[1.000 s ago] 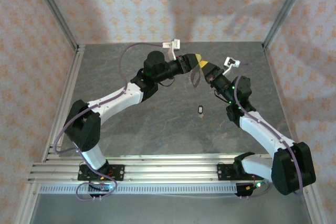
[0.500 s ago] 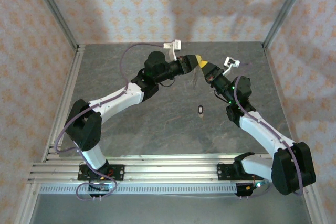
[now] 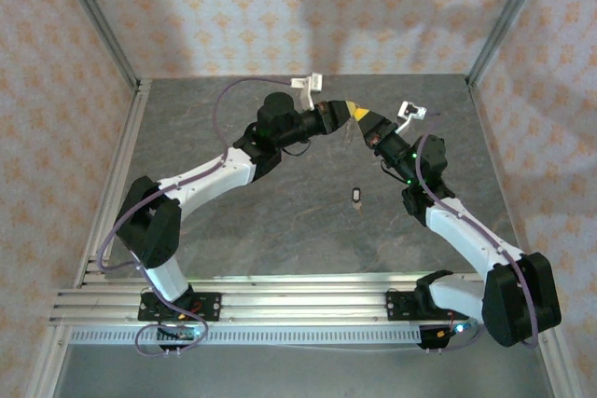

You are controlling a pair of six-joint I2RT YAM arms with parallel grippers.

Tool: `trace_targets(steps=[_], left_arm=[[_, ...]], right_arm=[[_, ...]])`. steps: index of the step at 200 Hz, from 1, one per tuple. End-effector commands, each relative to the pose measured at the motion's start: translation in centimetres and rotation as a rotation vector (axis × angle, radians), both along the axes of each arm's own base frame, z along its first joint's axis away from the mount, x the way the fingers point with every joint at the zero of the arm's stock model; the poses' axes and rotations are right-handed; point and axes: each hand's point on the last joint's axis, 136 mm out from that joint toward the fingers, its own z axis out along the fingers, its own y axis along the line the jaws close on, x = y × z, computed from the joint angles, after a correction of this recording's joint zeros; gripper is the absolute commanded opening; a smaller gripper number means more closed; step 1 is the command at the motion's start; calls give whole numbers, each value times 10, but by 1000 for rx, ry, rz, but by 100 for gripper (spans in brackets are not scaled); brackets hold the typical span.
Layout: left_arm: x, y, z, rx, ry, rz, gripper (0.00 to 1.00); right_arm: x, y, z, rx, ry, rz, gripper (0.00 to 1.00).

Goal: Put the keys on the keyring

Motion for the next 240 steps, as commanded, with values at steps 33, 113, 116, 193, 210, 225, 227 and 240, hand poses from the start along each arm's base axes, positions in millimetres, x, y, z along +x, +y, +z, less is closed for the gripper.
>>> trace_targets(steps=[33,113,116,193,210,225,227,240], left_arm=[[-17,-19,4,23,-32,-88,0],[-6,19,30,9,-140,-143,0],[-7,21,31,10,-147,-153,0],[-34,29,41,113,-239,-364,0],[-37,29,45,112,-241,-382,0],[-40,29,49,105,-255,-396,0],[-41,29,50,104,-257,-399,0],[-42,29,53,99,-266,-406,0]], right_arm=[[-7,7,21,-7,-71,37,0],[-15,-42,32,-135,-60,-87,33],[-15,-42,33,-136,-61,-86,33],[-14,-1,64,-119,-204,221,31],[-21,4,76,-111,-253,264,30],[-20,12,72,-121,-247,292,29],[-20,13,72,-123,-247,294,29],[-22,17,68,-131,-242,303,29]])
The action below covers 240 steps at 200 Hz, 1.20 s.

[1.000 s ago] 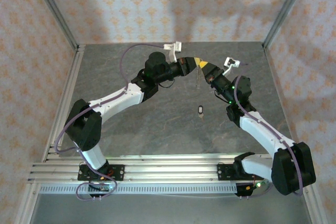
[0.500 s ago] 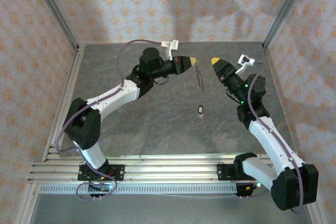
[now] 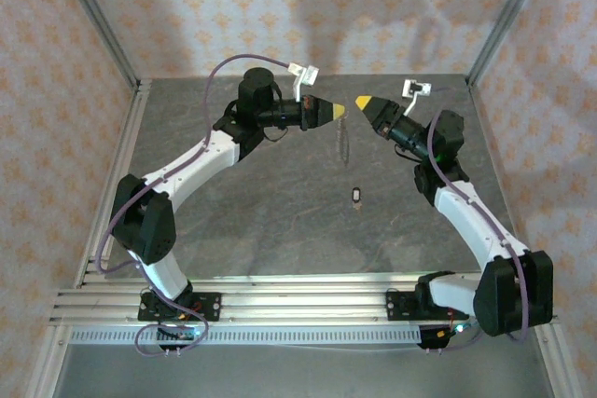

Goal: Put the keys on the keyring

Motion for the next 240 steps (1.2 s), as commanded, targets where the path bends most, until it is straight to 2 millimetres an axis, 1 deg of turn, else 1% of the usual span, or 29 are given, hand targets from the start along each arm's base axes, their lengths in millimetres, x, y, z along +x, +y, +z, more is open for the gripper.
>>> trace_targets(steps=[1,40,69,71,73,111,145,181,195,209,240], left_arm=[[-21,3,42,-42,-110,-72,0],[-24,3,49,-61,-119,-85,0],[-27,3,51,-60,-124,-95,0],[-27,3,51,-59,-124,-96,0],[-27,3,51,-59,-123,-97,0],[-29,3,50,-52,-128,-102,0],[-30,3,52,-54,-132,-103,0],[-28,3,53,-56,-136,-102,0],[-28,2,53,-57,-134,-103,0],[-28,3,54,-58,-136,-103,0],[-29,3,54,-57,-137,-106,0]], right_arm=[[-20,14,30,1,-127,95,29],[-26,25,17,-11,-113,115,29],[-23,23,2,-29,-88,89,28],[-27,22,7,-27,-105,85,28],[-28,21,9,-27,-108,81,28],[-28,12,6,-36,-109,31,27],[-28,14,-2,-33,-93,47,27],[-34,18,-7,-20,-90,85,26],[-35,19,-8,-20,-90,88,25],[-35,20,-9,-21,-89,90,24],[-32,19,-14,-31,-78,72,24]])
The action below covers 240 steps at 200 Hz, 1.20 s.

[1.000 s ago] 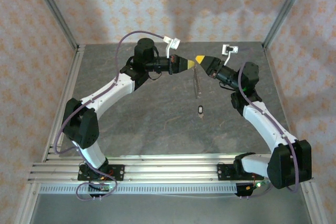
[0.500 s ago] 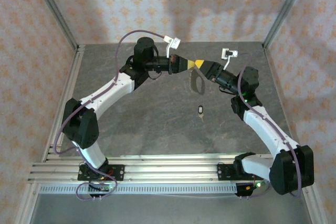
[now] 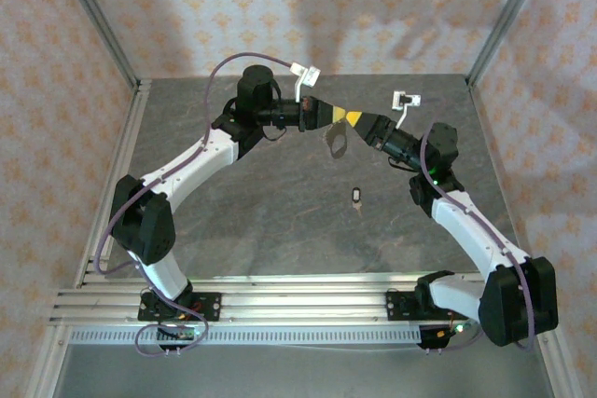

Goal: Put the keys on the keyring

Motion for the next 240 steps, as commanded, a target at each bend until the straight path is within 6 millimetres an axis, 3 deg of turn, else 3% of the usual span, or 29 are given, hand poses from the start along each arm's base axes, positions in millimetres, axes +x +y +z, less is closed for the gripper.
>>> trace_targets(steps=[1,57,96,163,204,240], left_arm=[[-16,5,47,-59,-135,-32,0],[-18,5,45,-52,-123,-40,0],[-18,5,44,-52,-123,-42,0],[-17,3,46,-56,-130,-47,0],[-19,3,45,-55,-128,-53,0],[-20,4,44,-54,-124,-58,0]], right_arm=[[-4,1,1,-3,-32,6,24],[4,-26,6,9,-38,-105,24],[6,-22,6,33,-32,-73,25],[-5,9,15,21,-68,37,25],[-4,8,14,20,-65,24,17],[-1,5,15,7,-66,-8,21]])
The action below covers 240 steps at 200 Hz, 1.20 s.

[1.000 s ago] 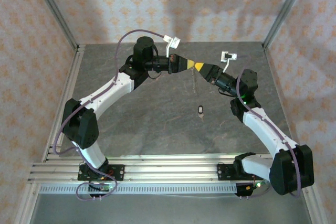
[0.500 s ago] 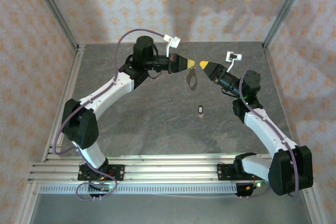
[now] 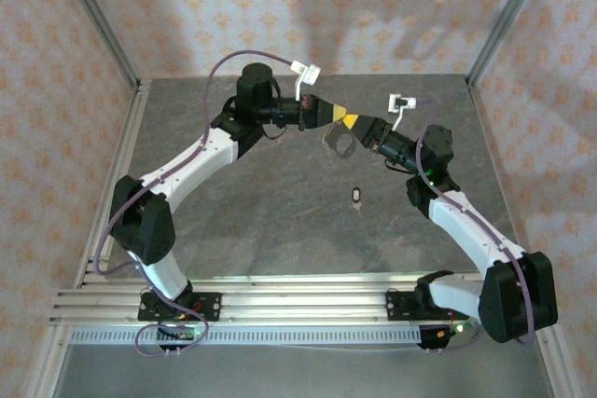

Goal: Put the keys on the keyring

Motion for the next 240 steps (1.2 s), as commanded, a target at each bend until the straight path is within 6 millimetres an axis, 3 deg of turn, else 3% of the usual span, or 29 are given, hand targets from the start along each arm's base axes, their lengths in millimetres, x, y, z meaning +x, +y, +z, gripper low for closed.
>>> trace_targets(steps=[1,140,166,191,226,240], left_arm=[[-18,4,38,-47,-102,-44,0],[-21,1,29,-30,-115,-69,0],[-22,0,28,-26,-115,-75,0],[-22,-1,27,-24,-112,-80,0],[-12,1,29,-27,-93,-4,0],[1,8,35,-53,-62,110,16]], right_arm=[[-3,-1,26,1,-91,-14,21],[-1,-8,38,-1,-114,-38,19],[-1,-8,38,-1,-115,-36,14],[-2,-8,37,-2,-118,-32,0],[0,-11,32,7,-93,-55,0],[5,-16,28,26,-64,-96,0]])
